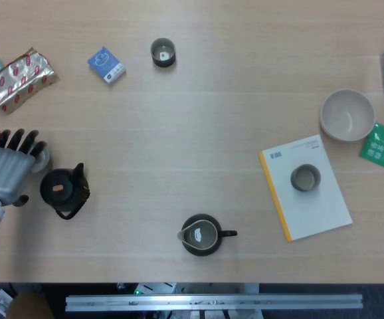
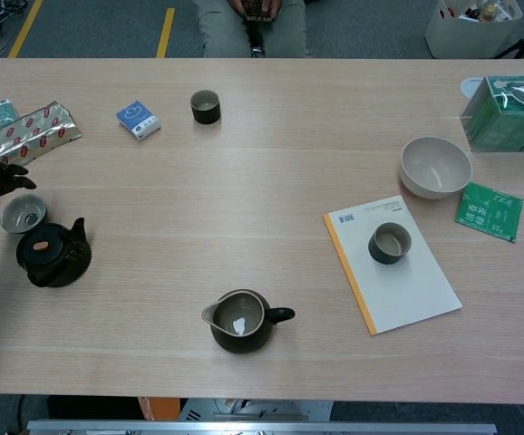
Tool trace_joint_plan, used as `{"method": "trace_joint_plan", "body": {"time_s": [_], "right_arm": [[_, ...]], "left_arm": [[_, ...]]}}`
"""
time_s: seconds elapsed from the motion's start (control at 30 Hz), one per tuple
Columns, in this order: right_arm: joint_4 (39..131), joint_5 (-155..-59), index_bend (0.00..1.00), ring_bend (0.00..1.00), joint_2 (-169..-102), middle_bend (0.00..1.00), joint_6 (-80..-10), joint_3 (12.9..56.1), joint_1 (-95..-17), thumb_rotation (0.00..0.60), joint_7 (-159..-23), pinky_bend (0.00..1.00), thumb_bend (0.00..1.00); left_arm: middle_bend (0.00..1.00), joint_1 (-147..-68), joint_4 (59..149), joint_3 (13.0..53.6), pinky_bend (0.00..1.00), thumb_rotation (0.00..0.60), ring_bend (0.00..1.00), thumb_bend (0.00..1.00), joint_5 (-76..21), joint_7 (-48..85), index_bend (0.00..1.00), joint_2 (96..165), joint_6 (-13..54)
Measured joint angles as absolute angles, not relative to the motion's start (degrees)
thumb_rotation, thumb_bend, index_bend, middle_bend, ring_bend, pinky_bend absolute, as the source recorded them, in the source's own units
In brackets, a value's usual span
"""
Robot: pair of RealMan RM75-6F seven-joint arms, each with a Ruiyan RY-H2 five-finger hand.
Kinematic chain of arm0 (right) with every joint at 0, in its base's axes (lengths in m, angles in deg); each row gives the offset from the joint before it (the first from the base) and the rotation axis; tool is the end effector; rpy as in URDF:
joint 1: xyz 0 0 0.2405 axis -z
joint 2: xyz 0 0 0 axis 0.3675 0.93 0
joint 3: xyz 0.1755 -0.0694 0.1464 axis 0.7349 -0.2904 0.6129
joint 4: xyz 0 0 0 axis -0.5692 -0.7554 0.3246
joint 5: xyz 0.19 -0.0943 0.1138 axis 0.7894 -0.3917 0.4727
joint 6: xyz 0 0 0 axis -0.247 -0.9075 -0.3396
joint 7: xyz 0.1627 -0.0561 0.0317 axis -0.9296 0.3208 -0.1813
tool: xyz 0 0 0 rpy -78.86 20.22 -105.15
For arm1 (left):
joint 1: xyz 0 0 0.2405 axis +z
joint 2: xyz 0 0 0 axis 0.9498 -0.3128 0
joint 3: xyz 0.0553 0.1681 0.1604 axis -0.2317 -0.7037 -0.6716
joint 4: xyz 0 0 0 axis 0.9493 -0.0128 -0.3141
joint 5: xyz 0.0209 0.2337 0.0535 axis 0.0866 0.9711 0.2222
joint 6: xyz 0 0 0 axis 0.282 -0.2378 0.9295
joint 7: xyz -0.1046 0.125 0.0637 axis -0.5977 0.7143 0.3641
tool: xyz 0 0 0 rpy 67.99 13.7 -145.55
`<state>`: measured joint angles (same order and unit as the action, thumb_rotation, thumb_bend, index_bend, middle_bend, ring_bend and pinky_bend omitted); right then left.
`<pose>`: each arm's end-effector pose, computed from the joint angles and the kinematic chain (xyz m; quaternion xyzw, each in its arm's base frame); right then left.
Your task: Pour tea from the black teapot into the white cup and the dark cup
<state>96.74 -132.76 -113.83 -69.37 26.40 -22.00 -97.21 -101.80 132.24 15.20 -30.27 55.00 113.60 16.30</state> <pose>-0.3397 -0.1866 0.1543 0.5850 -0.3819 0.3841 0.6036 -0.2927 0.2494 0.0221 -0.7871 -0.3533 -0.0906 0.4974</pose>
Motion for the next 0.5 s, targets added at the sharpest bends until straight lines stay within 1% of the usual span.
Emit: {"method": "trace_joint_plan", "body": {"time_s": [0.27, 0.5], "right_arm": [[97.44, -133.00, 0.36, 0.18, -113.53, 0.32, -69.75, 26.32, -21.78, 0.600, -96.92, 0.22, 0.12], [97.72, -133.17, 0.36, 0.18, -113.27, 0.32, -70.10, 26.33, -21.62, 0.600, -97.02, 0.22, 0.12]], "left_arm": [[0.03, -100.99, 125.23, 16.32, 0.07, 0.600, 0.00, 0.17, -28.18, 52.68, 0.05, 117.65, 15.37], [0.02, -100.64, 122.39, 17.07, 0.07, 0.600, 0.00, 0.17, -26.85, 52.05, 0.05, 120.05, 14.21]]}}
